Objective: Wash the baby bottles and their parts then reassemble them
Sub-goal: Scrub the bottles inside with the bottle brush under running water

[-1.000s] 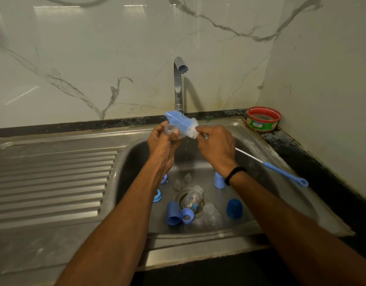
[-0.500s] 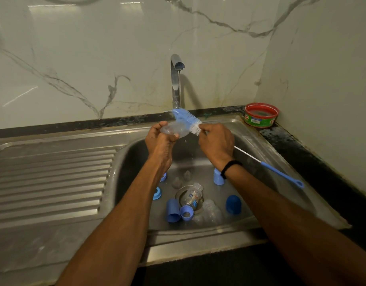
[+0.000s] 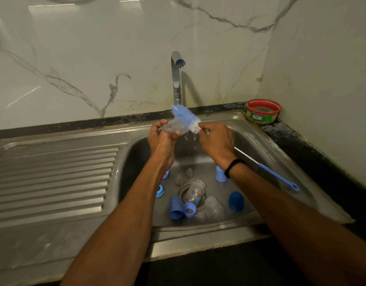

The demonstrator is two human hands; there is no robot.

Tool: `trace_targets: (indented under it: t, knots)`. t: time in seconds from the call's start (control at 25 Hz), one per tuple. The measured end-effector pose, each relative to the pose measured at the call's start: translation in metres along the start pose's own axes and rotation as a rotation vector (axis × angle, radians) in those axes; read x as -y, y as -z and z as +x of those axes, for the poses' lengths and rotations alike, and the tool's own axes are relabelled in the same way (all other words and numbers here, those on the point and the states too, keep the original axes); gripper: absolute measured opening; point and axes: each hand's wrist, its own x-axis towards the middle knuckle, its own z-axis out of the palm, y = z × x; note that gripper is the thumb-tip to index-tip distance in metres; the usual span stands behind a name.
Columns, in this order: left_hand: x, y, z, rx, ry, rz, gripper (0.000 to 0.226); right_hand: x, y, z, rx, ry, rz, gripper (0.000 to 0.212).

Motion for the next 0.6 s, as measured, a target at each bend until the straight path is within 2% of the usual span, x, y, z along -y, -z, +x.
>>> trace_targets:
  t: [0.16,0.24,0.44,0.52,0.6]
  knots:
    - [0.0017,-0.0011,-0.0003,0.014,0.021,-0.015,0.042,0.0016,0.0007,-0.0025,-0.055,0.023,-0.049,0.032]
    - [-0.0019,-0.0004,-0.0027,0.011,0.032,-0.026,0.042,0.0058,-0.0004,-0.005,-0.024,0.085,-0.061,0.03]
    - [-0.0018,-0.0008,-0.0051,0.028,0.064,0.004,0.04,0.0043,0.0005,-0.0037,-0.054,0.085,-0.138,0.03]
    - [-0.0026,-0.002,-0.0025,0.013,0.097,-0.036,0.034,0.0062,-0.0003,-0.0035,-0.032,0.112,-0.129,0.03]
    - [-0.0007,-0.003,-0.0035,0.027,0.112,-0.029,0.022,0.0055,0.003,-0.0031,-0.06,0.061,-0.117,0.029]
